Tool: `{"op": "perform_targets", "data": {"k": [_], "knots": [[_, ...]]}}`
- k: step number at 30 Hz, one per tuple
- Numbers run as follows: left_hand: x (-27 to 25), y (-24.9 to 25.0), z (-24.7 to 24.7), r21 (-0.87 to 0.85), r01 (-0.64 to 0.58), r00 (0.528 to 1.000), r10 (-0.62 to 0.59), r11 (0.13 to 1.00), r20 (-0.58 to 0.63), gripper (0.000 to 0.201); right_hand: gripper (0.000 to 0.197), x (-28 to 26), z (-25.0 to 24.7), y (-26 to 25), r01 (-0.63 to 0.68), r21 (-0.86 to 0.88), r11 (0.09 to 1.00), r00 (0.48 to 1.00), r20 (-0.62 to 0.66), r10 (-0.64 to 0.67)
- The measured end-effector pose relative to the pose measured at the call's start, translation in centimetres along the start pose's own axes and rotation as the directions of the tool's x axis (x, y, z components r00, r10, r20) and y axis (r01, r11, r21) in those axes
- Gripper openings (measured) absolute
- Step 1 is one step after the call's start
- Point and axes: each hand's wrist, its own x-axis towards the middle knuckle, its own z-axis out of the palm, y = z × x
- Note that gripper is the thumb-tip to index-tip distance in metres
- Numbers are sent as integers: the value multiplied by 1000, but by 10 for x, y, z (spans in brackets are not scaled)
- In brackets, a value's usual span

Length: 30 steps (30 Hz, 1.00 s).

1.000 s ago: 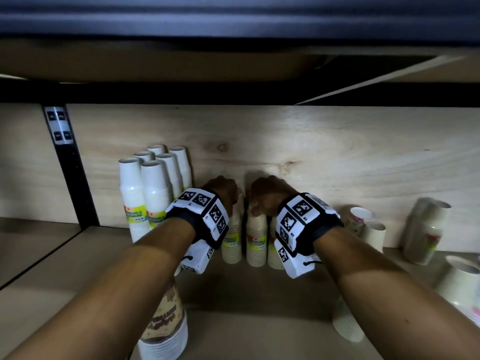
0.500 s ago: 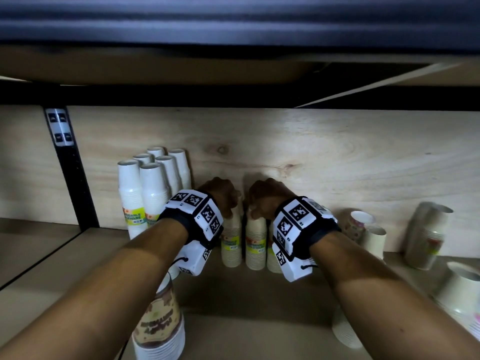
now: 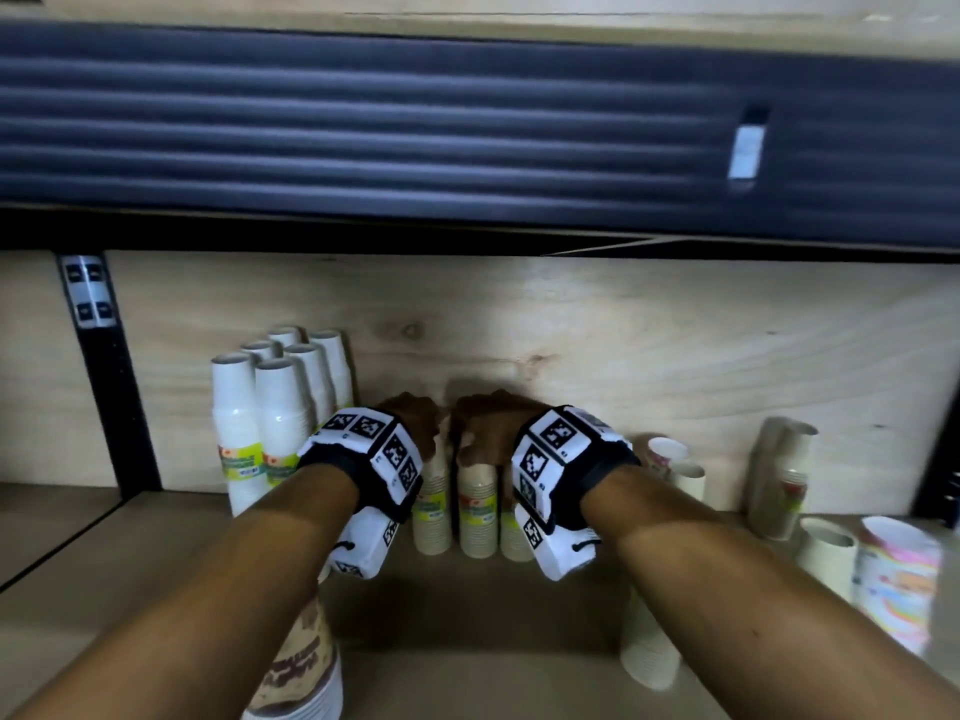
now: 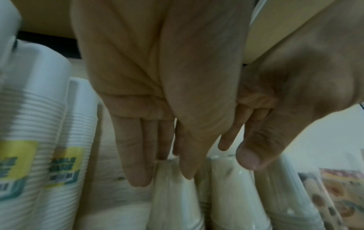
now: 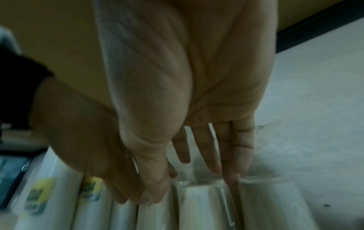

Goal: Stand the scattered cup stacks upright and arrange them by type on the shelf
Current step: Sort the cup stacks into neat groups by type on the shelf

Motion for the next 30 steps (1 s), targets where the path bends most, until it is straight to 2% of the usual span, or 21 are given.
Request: {"op": "perform_targets", "data": {"k": [2,4,6,8,11,13,15,18,23,25,30], "knots": [[-7,3,-10,-28,24,1000,-24,999,4,46,43,-14,-12,5,-22,34,999,999,-48,24],[-19,12,-29,-33,61,996,-63,998,-57,51,49,-33,-29,15,-17,45,999,996,-85,21],[-31,25,-49,-22,54,987,-57,998,-152,43,52,-55,-47,32,-75,47,996,995,-62,77],[-42,44,-65,-83,-22,983,7,996,-182,37,45,-73,-59,54,-134,40,990,989,-51,136],[-59,83,-76,-253,-200,980,189,946,-69,41,35,-98,-59,84,-265,10,964,964,-20,265],[-70,115,-74,-396,-271,950,310,877,35,40,32,-116,-54,100,-349,-20,937,937,7,349],[-77,145,-63,-509,-296,904,410,809,126,50,33,-131,-48,111,-381,-13,924,922,63,381],[-77,180,-47,-449,-368,857,485,814,176,66,33,-148,-39,126,-360,-18,933,926,111,360],[-78,206,-35,-330,-440,868,490,835,83,62,25,-152,-28,145,-329,104,939,944,36,327],[-76,207,-31,-339,-427,881,471,838,55,58,23,-151,-23,149,-322,161,933,947,29,321],[-76,191,-33,-395,-345,905,413,852,102,48,28,-147,-13,151,-317,215,924,946,2,324]]}}
